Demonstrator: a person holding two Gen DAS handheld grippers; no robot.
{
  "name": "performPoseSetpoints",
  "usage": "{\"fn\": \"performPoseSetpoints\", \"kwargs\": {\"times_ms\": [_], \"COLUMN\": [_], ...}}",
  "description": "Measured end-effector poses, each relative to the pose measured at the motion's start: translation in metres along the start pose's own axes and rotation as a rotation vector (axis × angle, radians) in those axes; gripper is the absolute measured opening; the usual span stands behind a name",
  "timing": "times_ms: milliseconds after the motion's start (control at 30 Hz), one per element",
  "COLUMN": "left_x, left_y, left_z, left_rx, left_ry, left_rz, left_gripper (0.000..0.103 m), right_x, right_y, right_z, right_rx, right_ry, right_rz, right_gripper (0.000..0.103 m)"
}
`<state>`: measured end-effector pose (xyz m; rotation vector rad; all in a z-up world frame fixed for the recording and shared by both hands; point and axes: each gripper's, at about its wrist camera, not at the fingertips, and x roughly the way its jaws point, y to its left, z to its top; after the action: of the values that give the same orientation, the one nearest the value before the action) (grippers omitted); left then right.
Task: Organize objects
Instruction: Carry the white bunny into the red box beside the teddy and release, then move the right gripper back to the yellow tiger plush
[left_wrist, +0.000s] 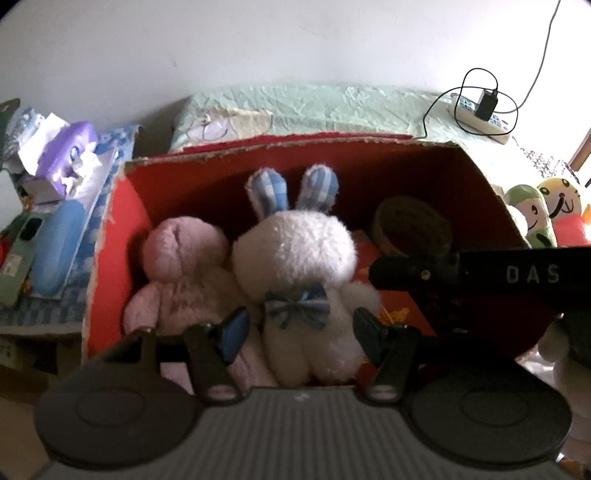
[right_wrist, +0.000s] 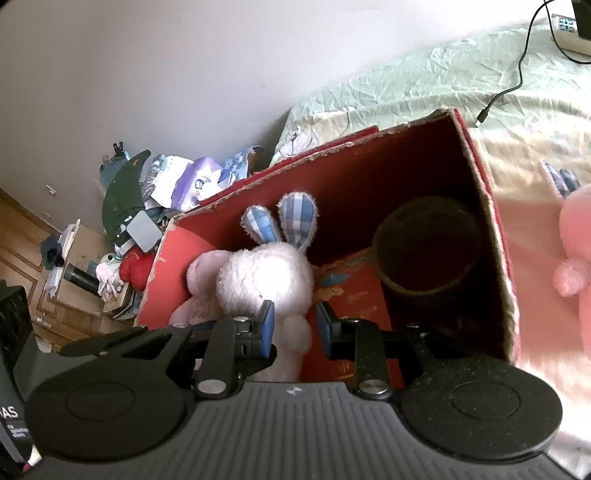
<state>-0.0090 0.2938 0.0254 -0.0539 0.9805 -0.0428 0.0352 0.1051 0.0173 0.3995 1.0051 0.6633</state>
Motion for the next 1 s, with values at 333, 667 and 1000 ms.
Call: {"fn": "performPoseSetpoints", "kwargs": {"times_ms": [333,667,1000], "left_x": [-0.029,-0.051,-0.076], "left_y": [-0.02,-0.065,-0.131], "left_z": [-0.01,-0.017,0.004], "left_rx": [-0.024,-0.008,0.06], "left_ry": [-0.037,-0.051,-0.132], "left_rz": [0.044,0.048,-0.023], "left_gripper": [0.067,0.069,0.069], "right_x": [-0.034,-0.074,-0.143], "right_y": [-0.004,-0.024,-0.076], "right_z": [-0.014,-0.022,-0.019], "right_rx": [-0.037,-0.016,0.042], "right_ry": [-0.03,-0.034,-0.129], "right_rz": [0.05,0.139,0.192], "right_gripper": [0.029,0.03,0.031]}}
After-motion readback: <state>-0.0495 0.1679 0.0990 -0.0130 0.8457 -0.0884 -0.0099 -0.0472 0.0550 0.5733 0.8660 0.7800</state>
